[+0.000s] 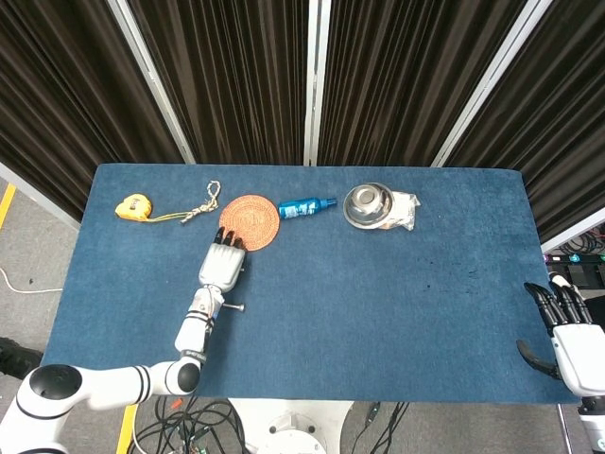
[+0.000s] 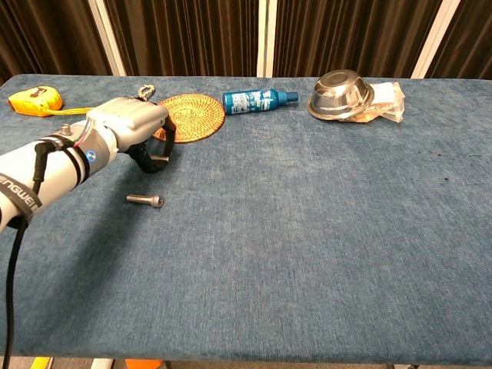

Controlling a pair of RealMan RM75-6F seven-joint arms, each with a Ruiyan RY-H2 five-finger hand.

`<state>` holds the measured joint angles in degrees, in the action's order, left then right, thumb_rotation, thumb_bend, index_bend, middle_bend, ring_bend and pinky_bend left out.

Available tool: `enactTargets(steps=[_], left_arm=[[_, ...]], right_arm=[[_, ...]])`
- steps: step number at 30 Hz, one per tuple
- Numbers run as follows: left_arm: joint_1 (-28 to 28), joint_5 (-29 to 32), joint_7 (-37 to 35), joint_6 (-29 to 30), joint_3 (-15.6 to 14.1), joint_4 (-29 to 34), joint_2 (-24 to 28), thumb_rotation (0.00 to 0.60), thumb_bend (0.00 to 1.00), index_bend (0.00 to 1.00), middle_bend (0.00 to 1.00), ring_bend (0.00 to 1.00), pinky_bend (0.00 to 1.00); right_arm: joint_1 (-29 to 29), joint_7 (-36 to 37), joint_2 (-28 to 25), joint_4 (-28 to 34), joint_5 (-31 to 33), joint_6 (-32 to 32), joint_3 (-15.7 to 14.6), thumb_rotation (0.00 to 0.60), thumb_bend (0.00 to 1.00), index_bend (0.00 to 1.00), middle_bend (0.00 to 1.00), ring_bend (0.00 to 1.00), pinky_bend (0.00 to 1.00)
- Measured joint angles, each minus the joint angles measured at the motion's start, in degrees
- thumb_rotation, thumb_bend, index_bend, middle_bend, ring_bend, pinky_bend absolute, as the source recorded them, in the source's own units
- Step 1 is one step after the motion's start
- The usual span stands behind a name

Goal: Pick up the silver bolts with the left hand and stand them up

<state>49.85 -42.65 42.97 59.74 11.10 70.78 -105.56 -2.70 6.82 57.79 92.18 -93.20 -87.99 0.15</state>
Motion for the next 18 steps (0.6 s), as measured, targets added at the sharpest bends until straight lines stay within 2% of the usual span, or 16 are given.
enactTargets(steps=[9, 18], left_arm=[[-0.9, -2.4, -5.9, -0.4, 2.0, 0.6, 0.5, 0.600, 0.40, 0.53, 0.23, 0.08, 0.05], [-2.4, -2.6, -16.1, -3.7, 5.4, 2.6, 3.2, 0.600, 0.40, 0.53, 0.23, 0.08, 0.05]], right_arm=[[0.0, -0.4, -0.1, 0.3, 0.1, 0.0, 0.1, 0.600, 0.21, 0.00, 0.14, 0.00, 0.05], [0.0, -0.5, -0.1, 0.4, -0.1, -0.1, 0.1, 0.600, 0.21, 0.00, 0.14, 0.00, 0.05]])
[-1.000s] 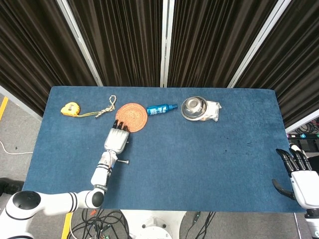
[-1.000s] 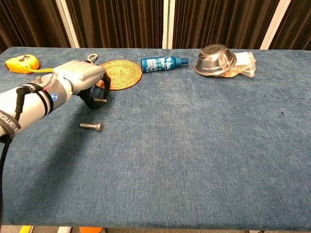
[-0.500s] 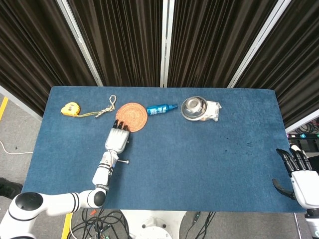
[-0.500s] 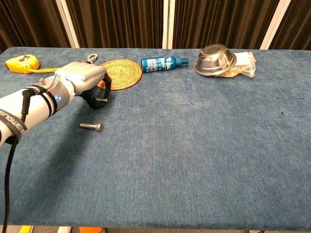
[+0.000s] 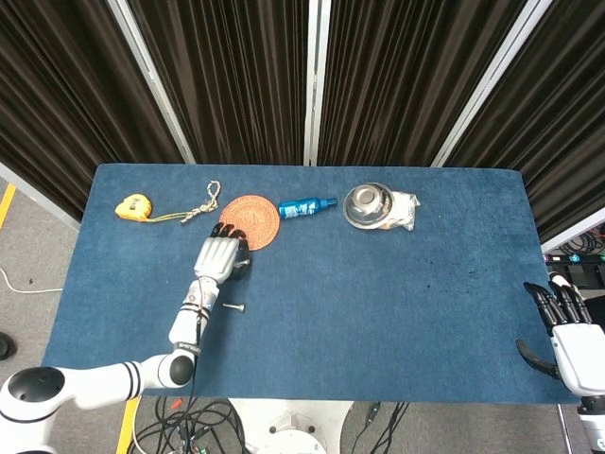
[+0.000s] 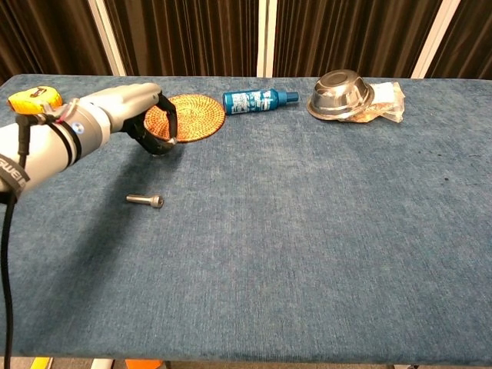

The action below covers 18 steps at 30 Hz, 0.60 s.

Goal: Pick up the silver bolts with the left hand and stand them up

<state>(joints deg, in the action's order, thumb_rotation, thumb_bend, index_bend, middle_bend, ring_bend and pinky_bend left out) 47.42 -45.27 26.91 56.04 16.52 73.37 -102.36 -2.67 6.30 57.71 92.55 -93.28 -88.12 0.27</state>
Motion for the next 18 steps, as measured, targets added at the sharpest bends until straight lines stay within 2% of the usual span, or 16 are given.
enactTargets(steps=[18], left_arm=[[-2.3, -7.9, -14.7, -0.9, 0.6, -5.7, -1.9, 0.600, 0.40, 0.52, 0.23, 0.08, 0.05]], right_arm=[[0.1, -0.2, -0.1, 0.2, -0.1, -0.2, 0.0, 0.600, 0.21, 0.00, 0.14, 0.00, 0.05]])
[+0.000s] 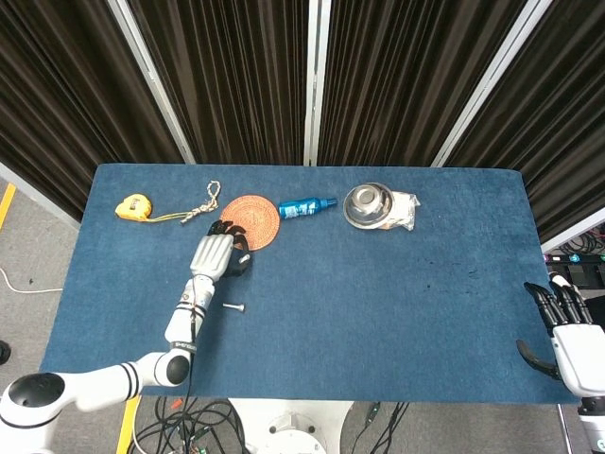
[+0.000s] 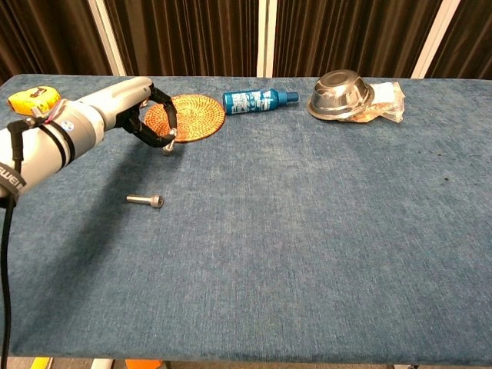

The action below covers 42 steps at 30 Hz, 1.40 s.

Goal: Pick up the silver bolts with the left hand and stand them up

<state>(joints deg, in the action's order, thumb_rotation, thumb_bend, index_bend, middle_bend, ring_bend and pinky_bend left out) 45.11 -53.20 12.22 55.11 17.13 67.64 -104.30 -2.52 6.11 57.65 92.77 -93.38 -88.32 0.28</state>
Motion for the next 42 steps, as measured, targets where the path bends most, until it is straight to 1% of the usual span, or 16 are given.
enactTargets(steps=[7, 11, 24, 27, 29, 32, 36, 39, 40, 42], left_arm=[[-0.9, -1.5, -3.0, -0.5, -0.4, -3.0, -1.0, 0.600, 0.40, 0.51, 0.23, 0.08, 0.04], [-1.4, -2.3, -4.1, -0.6, -0.6, -3.7, -1.1, 0.600, 0.40, 0.49, 0.23, 0.08, 0.04], [-1.9, -4.6, -4.2, 0.0, -0.7, -2.9, -0.7, 0.600, 0.40, 0.44, 0.23, 0.08, 0.04], [-2.2, -5.3, -4.1, 0.4, -0.9, -1.8, -0.1, 0.598, 0.40, 0.39, 0.23, 0.08, 0.04], [-2.6, -6.3, -4.1, 1.3, -1.1, -0.4, 0.8, 0.600, 0.40, 0.36, 0.23, 0.08, 0.04], [-3.6, -7.9, -4.3, 3.4, -1.4, 2.7, 3.0, 0.600, 0.40, 0.34, 0.23, 0.08, 0.05], [-5.9, -10.1, -4.5, 6.1, -2.2, 9.1, 7.9, 0.600, 0.39, 0.35, 0.23, 0.09, 0.05], [-8.6, -12.8, -4.6, 9.1, -3.8, 14.8, 12.5, 0.600, 0.39, 0.37, 0.25, 0.13, 0.05], [-9.8, -14.2, -4.6, 10.4, -4.8, 16.7, 14.3, 0.600, 0.39, 0.37, 0.26, 0.13, 0.05], [-11.3, -16.2, -4.4, 12.0, -6.8, 19.0, 16.1, 0.600, 0.38, 0.38, 0.26, 0.14, 0.05]], right_arm=[[0.0, 0.0, 0.0, 0.1, -0.1, -0.1, 0.0, 0.600, 0.21, 0.00, 0.14, 0.00, 0.05], [0.1, -0.2, 0.0, 0.2, -0.1, -0.1, 0.0, 0.600, 0.21, 0.00, 0.14, 0.00, 0.05], [0.3, -0.2, -0.1, 0.4, -0.2, -0.5, 0.0, 0.600, 0.22, 0.00, 0.14, 0.00, 0.05], [0.3, 0.0, -0.1, 0.2, -0.3, -0.6, 0.0, 0.600, 0.22, 0.00, 0.14, 0.00, 0.05], [0.3, 0.3, -0.1, 0.1, -0.3, -0.6, 0.0, 0.600, 0.22, 0.00, 0.14, 0.00, 0.05], [0.1, 0.5, -0.1, -0.1, -0.4, -0.5, 0.1, 0.600, 0.22, 0.00, 0.14, 0.00, 0.05], [-0.2, 0.9, -0.1, -0.4, -0.8, -0.5, 0.2, 0.600, 0.22, 0.00, 0.14, 0.00, 0.05], [-0.4, 1.1, 0.1, -0.7, -1.1, -0.4, 0.2, 0.600, 0.22, 0.00, 0.14, 0.00, 0.05], [-0.4, 1.2, 0.2, -0.7, -1.1, -0.4, 0.2, 0.600, 0.22, 0.00, 0.14, 0.00, 0.05], [-0.6, 1.3, 0.3, -0.9, -1.3, -0.3, 0.2, 0.600, 0.22, 0.00, 0.14, 0.00, 0.05]])
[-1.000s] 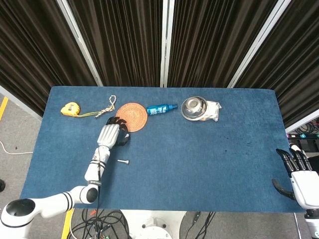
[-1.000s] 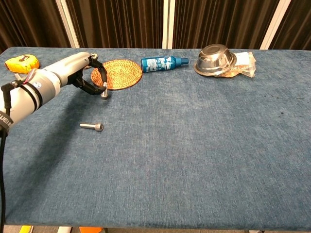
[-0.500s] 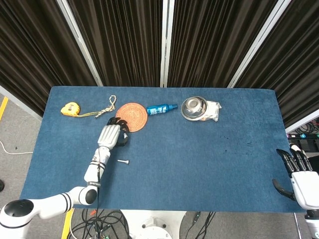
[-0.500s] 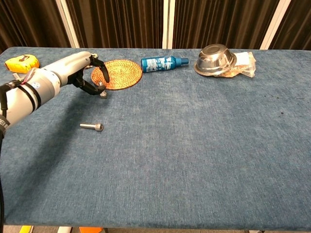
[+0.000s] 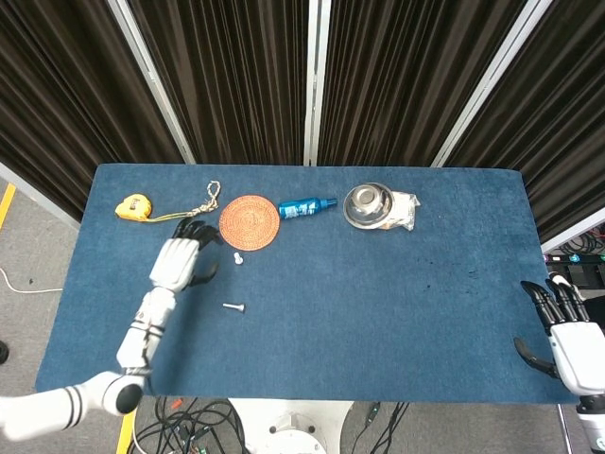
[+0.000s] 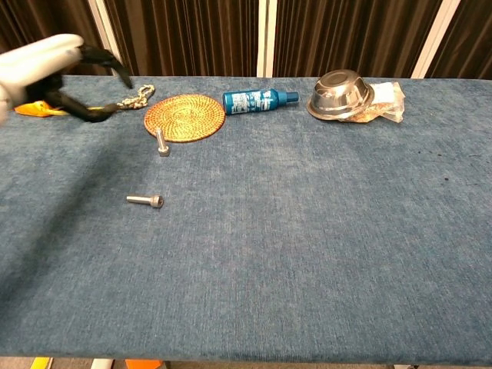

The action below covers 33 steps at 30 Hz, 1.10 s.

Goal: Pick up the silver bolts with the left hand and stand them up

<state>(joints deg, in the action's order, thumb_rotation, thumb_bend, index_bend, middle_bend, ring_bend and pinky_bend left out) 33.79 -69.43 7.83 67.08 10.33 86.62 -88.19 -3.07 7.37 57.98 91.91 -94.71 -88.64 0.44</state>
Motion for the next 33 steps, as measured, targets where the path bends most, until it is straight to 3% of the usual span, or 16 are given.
enactTargets(steps=[4, 8, 22, 33], left_arm=[[-2.2, -2.1, 2.3, 0.4, -4.4, 3.3, 1.9, 0.600, 0.35, 0.40, 0.27, 0.14, 0.05], [-2.8, -2.2, 4.3, -1.0, -6.1, 3.2, 1.2, 0.600, 0.35, 0.42, 0.27, 0.14, 0.05], [-2.4, -1.0, 6.7, -4.8, -6.7, -3.7, -5.6, 0.600, 0.35, 0.46, 0.27, 0.14, 0.05], [-2.9, -2.0, 7.0, -4.5, -6.9, -6.7, -8.5, 0.600, 0.35, 0.49, 0.17, 0.00, 0.00]], right_arm=[[-0.1, -0.1, 0.0, 0.0, -0.3, -0.1, 0.0, 0.600, 0.22, 0.00, 0.14, 0.00, 0.05], [-0.2, -0.3, 0.0, 0.2, -0.5, -0.1, -0.1, 0.600, 0.22, 0.00, 0.14, 0.00, 0.05], [-0.3, -0.8, -0.1, 0.6, -0.1, 0.2, -0.1, 0.600, 0.22, 0.00, 0.14, 0.00, 0.05], [-0.3, -1.3, -0.2, 1.0, 0.0, 0.3, -0.1, 0.600, 0.22, 0.00, 0.14, 0.00, 0.05]])
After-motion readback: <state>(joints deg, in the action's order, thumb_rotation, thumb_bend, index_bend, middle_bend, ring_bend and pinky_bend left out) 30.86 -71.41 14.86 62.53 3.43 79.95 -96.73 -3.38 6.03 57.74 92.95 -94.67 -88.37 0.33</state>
